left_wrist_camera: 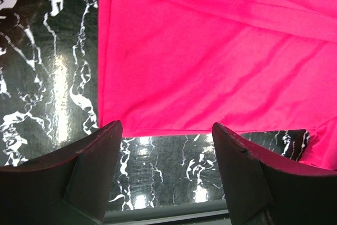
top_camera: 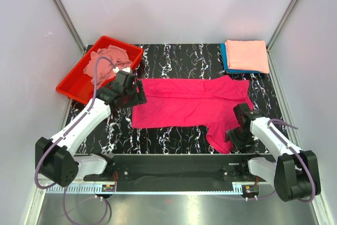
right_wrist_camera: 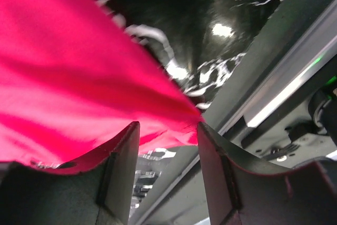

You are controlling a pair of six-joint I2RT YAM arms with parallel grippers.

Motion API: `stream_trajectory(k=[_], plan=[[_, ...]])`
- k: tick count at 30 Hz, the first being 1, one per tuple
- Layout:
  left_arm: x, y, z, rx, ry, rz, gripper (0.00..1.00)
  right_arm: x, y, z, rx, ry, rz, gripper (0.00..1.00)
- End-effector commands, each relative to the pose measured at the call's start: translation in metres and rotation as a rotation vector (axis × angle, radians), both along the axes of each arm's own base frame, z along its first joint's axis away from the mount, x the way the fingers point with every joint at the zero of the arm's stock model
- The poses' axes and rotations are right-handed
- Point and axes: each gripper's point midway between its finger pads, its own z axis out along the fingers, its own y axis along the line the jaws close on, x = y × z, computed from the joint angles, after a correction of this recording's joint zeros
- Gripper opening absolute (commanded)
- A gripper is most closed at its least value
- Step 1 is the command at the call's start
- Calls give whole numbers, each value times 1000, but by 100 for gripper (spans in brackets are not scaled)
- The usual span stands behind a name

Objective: Fold and stack the t-shirts
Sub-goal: Fold the tshirt

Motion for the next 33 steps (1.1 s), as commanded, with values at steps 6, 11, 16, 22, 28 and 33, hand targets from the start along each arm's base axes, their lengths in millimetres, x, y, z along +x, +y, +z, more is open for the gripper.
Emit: stream_trajectory(k=[6, 11, 16, 22, 28, 33], plan=[[20, -9, 23, -32, -75, -8, 75, 6, -5, -10, -47, -49, -84, 53], [20, 2, 15, 2, -57, 67, 75, 4, -2, -8, -31, -45, -47, 55], [20, 3, 13, -5, -67, 78, 75, 0, 2, -7, -25, 9, -15, 56], [21, 5, 16, 16, -66, 70, 75, -3, 7, 1, -12, 13, -4, 58], [24, 9, 24, 34, -90, 78, 75, -4, 8, 1, -12, 34, 29, 59], [24, 10, 26, 38, -94, 72, 75, -4, 11, 4, -19, 22, 42, 61]])
